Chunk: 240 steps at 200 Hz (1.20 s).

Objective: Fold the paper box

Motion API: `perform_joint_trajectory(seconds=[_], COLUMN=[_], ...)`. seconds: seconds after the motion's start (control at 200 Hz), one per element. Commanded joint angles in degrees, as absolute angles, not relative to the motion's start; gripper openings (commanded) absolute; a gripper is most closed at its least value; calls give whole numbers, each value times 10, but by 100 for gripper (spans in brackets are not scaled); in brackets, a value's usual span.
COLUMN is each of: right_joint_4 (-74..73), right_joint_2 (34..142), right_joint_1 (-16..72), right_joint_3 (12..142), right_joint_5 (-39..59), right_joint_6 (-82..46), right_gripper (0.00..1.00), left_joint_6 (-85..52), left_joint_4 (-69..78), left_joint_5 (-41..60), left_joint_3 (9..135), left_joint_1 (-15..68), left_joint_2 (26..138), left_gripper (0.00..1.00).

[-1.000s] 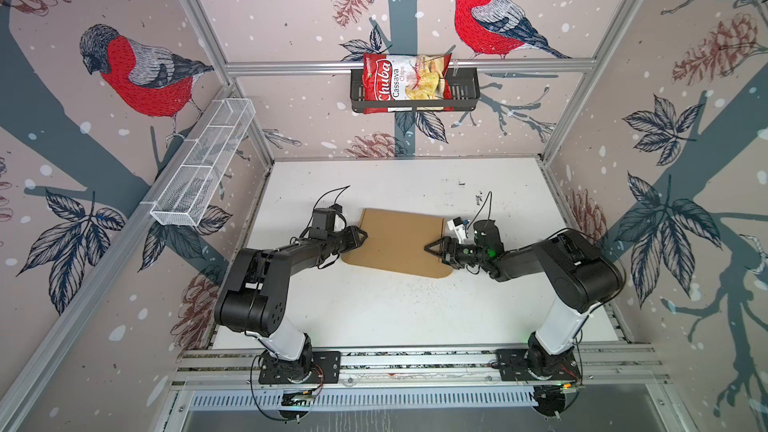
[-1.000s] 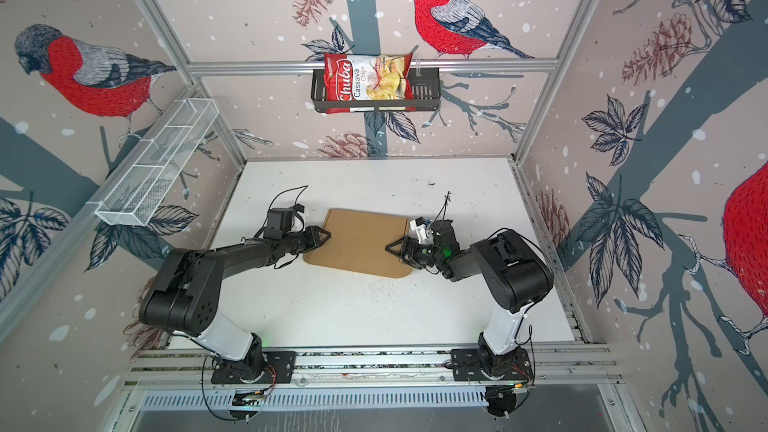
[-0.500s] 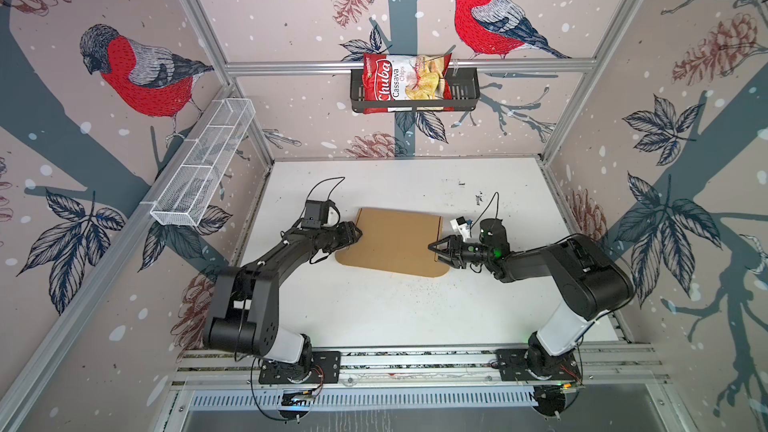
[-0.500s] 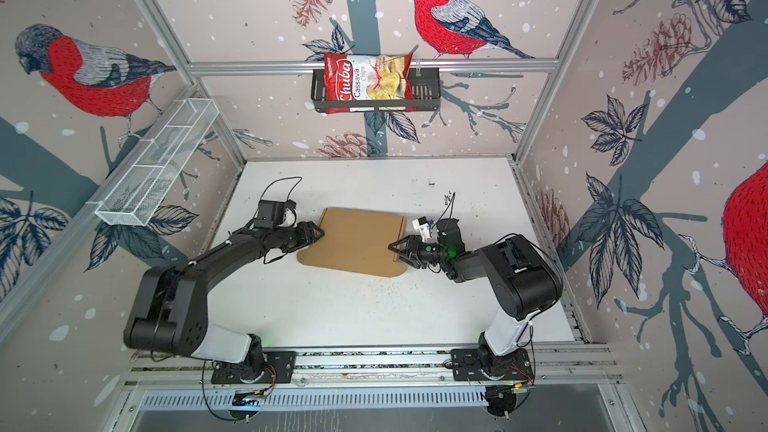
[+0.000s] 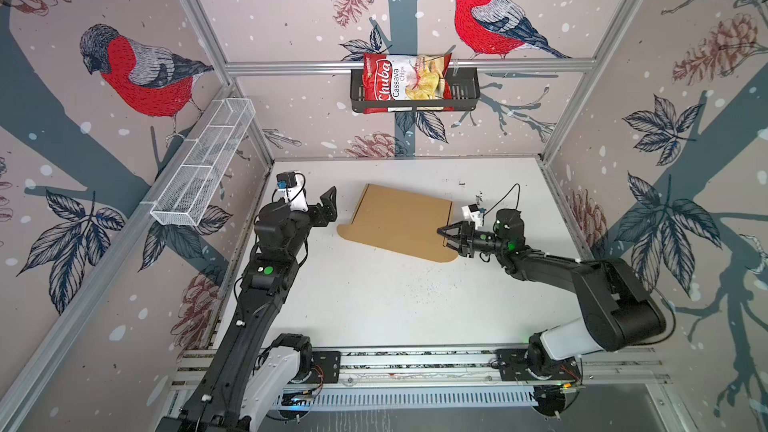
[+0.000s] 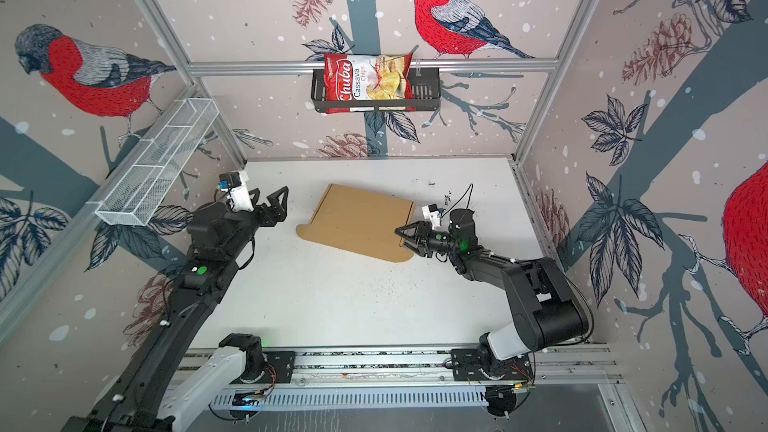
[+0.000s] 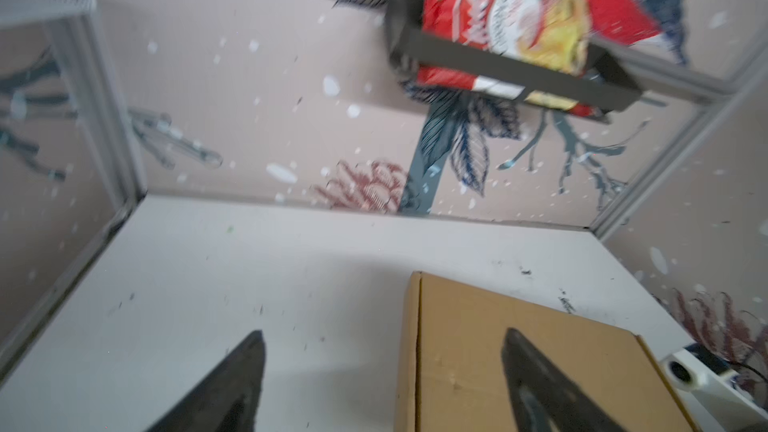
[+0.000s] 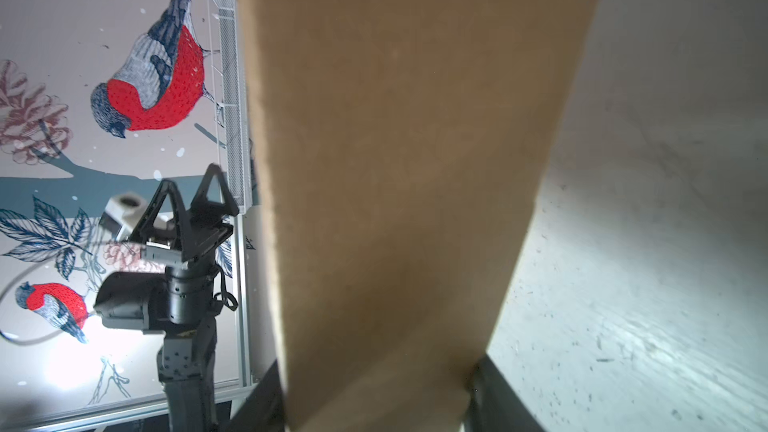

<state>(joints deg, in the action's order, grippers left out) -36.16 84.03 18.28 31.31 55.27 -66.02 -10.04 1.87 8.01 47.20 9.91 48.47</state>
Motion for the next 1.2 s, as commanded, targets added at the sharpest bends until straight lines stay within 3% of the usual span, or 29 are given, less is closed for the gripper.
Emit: perform_joint_trajectory(seconds=[0.0,0.135,0.275,0.375,0.62,1.196], right_joint_4=[-288,-232,-190,-174,-142,-46], right_joint_2=[815,790,777,769,745,721], right_joint_1=[164,140,134,136,144,163], right_joint_3=[330,351,368,369,359,361], right_joint_5=[578,586,599,609,628,660], right_joint_6=[-663,-666,-670,-671,-673,-633], right_gripper=[53,53,53,53,52,51], left_joint_6=[97,283,430,505,633,706], left_joint_4=[-32,-114,-42,20,171,165], left_joint_5=[109,-82,-156,-196,-223,-214], left_joint_3=[526,477,371,354,311,340], left_joint_1=[194,431,554,568,569,535], left_joint_2=[493,472,458,482,540,621], left_gripper=[66,68,77,85,87,84])
